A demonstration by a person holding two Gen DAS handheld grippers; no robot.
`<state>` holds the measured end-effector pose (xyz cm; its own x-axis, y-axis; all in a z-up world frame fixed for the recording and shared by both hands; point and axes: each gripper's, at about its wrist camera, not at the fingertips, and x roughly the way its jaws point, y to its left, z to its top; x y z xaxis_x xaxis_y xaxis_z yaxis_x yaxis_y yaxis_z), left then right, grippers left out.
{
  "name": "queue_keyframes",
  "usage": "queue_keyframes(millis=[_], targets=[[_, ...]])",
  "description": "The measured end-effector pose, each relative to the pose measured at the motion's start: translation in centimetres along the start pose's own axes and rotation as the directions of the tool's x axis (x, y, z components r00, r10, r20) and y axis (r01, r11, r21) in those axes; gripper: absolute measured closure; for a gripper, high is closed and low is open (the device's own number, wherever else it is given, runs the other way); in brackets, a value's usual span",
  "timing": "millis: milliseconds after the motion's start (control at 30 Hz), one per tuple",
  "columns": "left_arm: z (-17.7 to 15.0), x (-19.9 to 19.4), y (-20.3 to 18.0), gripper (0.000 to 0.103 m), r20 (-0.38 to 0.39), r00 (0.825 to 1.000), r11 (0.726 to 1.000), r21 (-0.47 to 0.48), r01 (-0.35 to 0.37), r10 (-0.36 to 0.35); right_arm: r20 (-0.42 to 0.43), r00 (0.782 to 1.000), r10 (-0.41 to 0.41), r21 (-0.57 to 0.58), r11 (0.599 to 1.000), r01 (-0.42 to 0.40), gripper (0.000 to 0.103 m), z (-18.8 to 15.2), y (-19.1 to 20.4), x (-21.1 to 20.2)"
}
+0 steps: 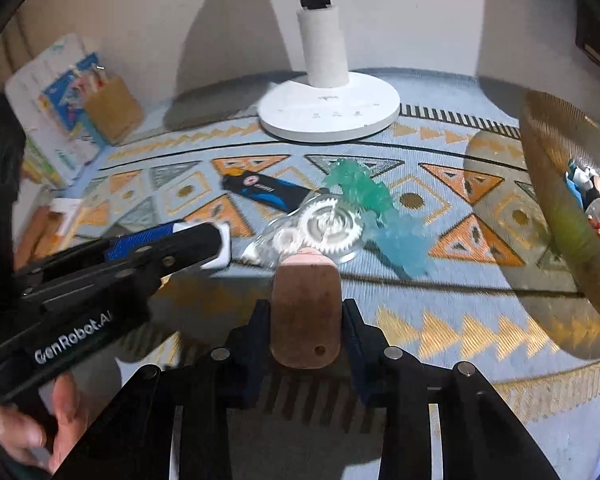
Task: Organize rigid objects
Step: 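Grasp the white cube charger with the left tool while the right tool grasps the pink tag, then carry both items over the amber bowl and open both tools to drop them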
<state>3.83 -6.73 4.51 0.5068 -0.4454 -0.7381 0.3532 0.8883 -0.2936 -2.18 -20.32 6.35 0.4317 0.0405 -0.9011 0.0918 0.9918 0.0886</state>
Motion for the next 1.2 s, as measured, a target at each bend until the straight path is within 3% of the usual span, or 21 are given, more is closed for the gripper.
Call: queue_keyframes(millis=[200,367,467,500,533,733,900,967,1033,1200], targets=[[-3.5,-2.0,0.1,0.080,0.015,1.000,0.999,-0.032,-0.019,0.020,0.006,0.999,-0.037,-0.148,0.988,0.038,0.068,-4.8,-0.4,-4.0],[-3.9,-2.1,0.0,0.080,0.037,0.999,0.999,-0.049,-0.024,0.026,-0.052,0.997,-0.058,-0.149,0.988,0.049,0.068,-7.6,-2.1,-3.3],[-4.3,-2.1,-0.4,0.079,0.041,0.999,0.999,-0.028,-0.027,0.028,-0.035,0.998,-0.050,-0.151,0.988,0.044,0.069,-8.2,-2.3,-3.4],[-4.5,-2.0,-0.5,0.076,0.032,0.999,0.999,-0.029,-0.019,0.020,-0.034,0.998,-0.056,-0.154,0.987,0.050,0.068,-8.2,-2.3,-3.4],[-4.7,-2.0,-0.4,0.065,0.025,1.000,0.999,-0.031,-0.018,0.019,-0.031,0.998,-0.061,-0.158,0.986,0.055,0.068,-8.4,-2.1,-3.4],[-5.1,-1.1,-0.6,0.060,-0.017,0.998,0.998,-0.019,-0.059,0.058,-0.013,0.997,-0.071,-0.154,0.986,0.068,0.055,-8.7,-1.6,-3.3],[-4.6,-0.5,-1.0,0.061,-0.016,0.995,0.995,0.000,-0.099,0.099,0.011,0.993,-0.117,-0.127,0.985,0.117,0.056,-8.7,-0.9,-3.0],[-4.5,-0.3,-1.4,0.077,-0.015,0.994,0.994,0.014,-0.110,0.110,0.023,0.992,-0.123,-0.123,0.985,0.125,0.069,-8.7,-0.3,-3.0],[-4.4,-0.4,-1.5,0.077,-0.007,0.995,0.995,0.001,-0.096,0.096,0.022,0.993,-0.120,-0.124,0.985,0.122,0.069,-8.7,0.1,-3.0],[-3.4,-3.0,-2.2,0.077,0.079,0.996,0.999,-0.011,-0.045,0.046,0.049,0.999,0.019,-0.043,0.999,-0.017,0.069,-7.9,-0.7,-4.4]])
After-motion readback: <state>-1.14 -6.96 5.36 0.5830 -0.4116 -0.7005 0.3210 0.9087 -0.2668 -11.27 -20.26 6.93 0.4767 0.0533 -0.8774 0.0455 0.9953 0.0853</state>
